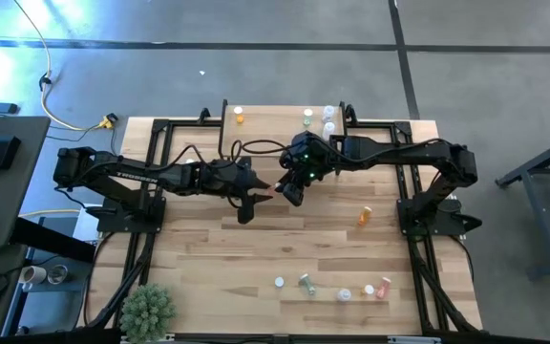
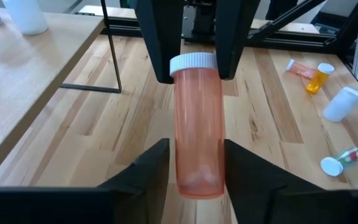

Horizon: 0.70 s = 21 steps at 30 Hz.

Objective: Pick and place medicine bottles onto shelf by color
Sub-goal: Put the top right pink pill bottle on the shelf

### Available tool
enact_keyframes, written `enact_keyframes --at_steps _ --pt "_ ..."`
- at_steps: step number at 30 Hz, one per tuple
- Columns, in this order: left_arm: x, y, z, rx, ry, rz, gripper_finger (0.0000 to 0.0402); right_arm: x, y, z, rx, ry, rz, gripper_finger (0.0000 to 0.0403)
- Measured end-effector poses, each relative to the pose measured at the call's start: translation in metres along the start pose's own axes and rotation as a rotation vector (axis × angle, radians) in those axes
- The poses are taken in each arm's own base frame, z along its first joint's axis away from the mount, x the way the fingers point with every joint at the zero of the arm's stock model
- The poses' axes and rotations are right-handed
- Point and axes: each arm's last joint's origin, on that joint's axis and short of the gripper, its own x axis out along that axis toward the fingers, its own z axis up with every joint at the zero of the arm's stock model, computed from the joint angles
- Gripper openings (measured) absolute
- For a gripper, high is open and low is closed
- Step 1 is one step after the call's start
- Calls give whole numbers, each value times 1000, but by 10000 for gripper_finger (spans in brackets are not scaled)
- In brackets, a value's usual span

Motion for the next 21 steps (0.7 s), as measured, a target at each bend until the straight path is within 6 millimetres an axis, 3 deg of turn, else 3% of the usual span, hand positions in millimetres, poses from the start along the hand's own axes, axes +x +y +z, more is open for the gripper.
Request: enact_keyframes --at_steps 8,21 --pt "0 0 0 0 -4 0 96 0 0 0 -3 0 -2 114" --pt "0 0 0 0 -4 0 98 0 0 0 -47 -1 -2 116"
